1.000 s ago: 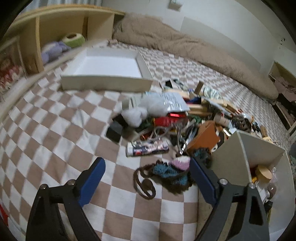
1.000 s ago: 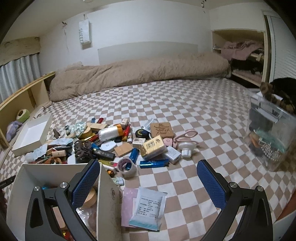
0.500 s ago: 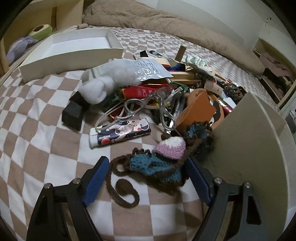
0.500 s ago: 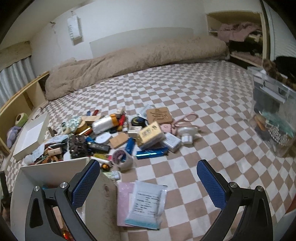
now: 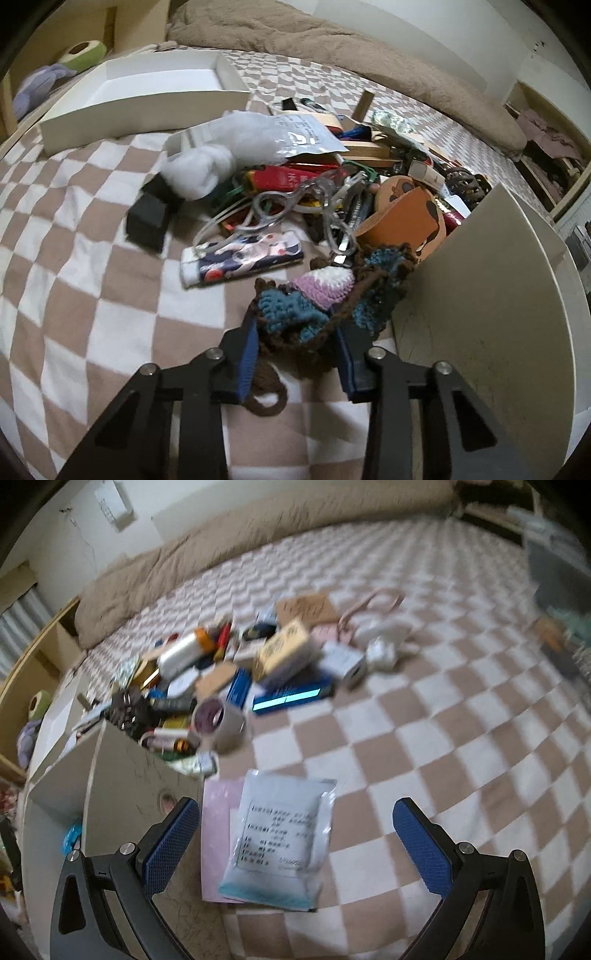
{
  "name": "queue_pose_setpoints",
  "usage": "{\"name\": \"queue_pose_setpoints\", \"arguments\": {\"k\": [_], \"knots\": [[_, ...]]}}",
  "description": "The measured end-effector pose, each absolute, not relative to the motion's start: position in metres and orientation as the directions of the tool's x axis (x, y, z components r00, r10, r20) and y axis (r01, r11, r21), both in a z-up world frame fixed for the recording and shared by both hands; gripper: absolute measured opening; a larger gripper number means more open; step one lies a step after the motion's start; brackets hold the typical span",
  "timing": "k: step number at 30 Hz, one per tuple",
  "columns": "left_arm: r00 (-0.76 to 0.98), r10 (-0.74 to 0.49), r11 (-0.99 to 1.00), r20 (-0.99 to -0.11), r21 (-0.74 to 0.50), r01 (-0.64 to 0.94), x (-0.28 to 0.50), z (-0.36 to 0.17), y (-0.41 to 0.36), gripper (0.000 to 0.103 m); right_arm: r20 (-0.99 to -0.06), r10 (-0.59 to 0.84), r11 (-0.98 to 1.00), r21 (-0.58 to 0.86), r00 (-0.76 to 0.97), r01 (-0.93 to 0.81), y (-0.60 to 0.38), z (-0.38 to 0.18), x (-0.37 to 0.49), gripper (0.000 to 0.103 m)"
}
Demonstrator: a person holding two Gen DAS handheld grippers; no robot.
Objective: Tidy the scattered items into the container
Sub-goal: 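Grasp the crocheted blue-brown pouch with the left tool while the right tool grasps the white sachet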
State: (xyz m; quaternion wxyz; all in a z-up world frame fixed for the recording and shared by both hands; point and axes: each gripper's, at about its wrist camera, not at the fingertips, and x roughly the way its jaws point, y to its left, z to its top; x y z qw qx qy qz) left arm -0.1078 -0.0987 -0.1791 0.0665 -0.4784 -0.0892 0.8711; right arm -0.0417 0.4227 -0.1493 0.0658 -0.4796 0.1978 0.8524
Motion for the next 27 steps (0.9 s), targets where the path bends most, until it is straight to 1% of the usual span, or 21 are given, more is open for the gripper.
{"name": "queue_pose_setpoints", "arguments": {"k": [7, 9, 13, 15, 17, 19, 20, 21, 22, 23, 24, 26, 27], "knots": [[-0.55, 0.066, -0.989, -0.833, -0.128, 0.076, -0.085, -0.168, -0.114, 0.033, -0.873, -0.149, -0.908, 0.307, -0.465, -0.285, 0.425, -0.181, -0.049, 0.103], [-0.549, 0.039, -0.989, -0.835, -0.112, 0.101, -0.081, -0.166, -0.12, 0.033, -0.884, -0.139, -0.929, 0.273, -0.446, -0.251, 0.421, -0.186, -0.049, 0.103], [-0.548, -0.03, -0.986, -0.836, -0.066, 0.155, -0.075, -0.165, -0.128, 0.033, -0.904, -0.05, -0.967, 0.15, -0.424, -0.205, 0.416, -0.185, -0.049, 0.103], [-0.546, -0.038, -0.986, -0.837, -0.057, 0.156, -0.073, -0.166, -0.129, 0.033, -0.911, 0.067, -0.974, 0.028, -0.406, -0.224, 0.425, -0.183, -0.048, 0.103], [-0.548, -0.05, -0.987, -0.835, -0.042, 0.153, -0.072, -0.166, -0.127, 0.034, -0.91, 0.149, -0.967, -0.052, -0.386, -0.25, 0.441, -0.186, -0.043, 0.103], [-0.55, -0.066, -0.989, -0.832, -0.02, 0.149, -0.07, -0.166, -0.125, 0.037, -0.917, 0.171, -0.959, -0.071, -0.36, -0.276, 0.455, -0.189, -0.039, 0.103], [-0.552, -0.073, -0.989, -0.831, -0.011, 0.148, -0.07, -0.166, -0.123, 0.037, -0.917, 0.154, -0.956, -0.044, -0.367, -0.291, 0.465, -0.19, -0.034, 0.103], [-0.553, -0.079, -0.989, -0.829, -0.004, 0.148, -0.07, -0.166, -0.121, 0.044, -0.918, 0.142, -0.954, -0.027, -0.371, -0.3, 0.47, -0.189, -0.031, 0.103], [-0.555, -0.085, -0.989, -0.828, 0.001, 0.15, -0.071, -0.167, -0.12, 0.049, -0.918, 0.14, -0.951, -0.021, -0.371, -0.308, 0.475, -0.189, -0.028, 0.103], [-0.555, -0.082, -0.989, -0.828, -0.001, 0.148, -0.071, -0.167, -0.119, 0.057, -0.917, 0.143, -0.951, -0.023, -0.373, -0.309, 0.476, -0.189, -0.027, 0.103], [-0.556, -0.075, -0.989, -0.828, -0.007, 0.144, -0.072, -0.169, -0.118, 0.061, -0.914, 0.148, -0.951, -0.027, -0.378, -0.308, 0.476, -0.189, -0.026, 0.103], [-0.56, -0.062, -0.991, -0.826, -0.016, 0.133, -0.075, -0.171, -0.114, 0.064, -0.903, 0.177, -0.951, -0.053, -0.392, -0.306, 0.471, -0.19, -0.028, 0.103], [-0.564, -0.06, -0.991, -0.823, -0.017, 0.129, -0.077, -0.172, -0.112, 0.071, -0.894, 0.194, -0.951, -0.071, -0.403, -0.302, 0.468, -0.189, -0.028, 0.103]]}}
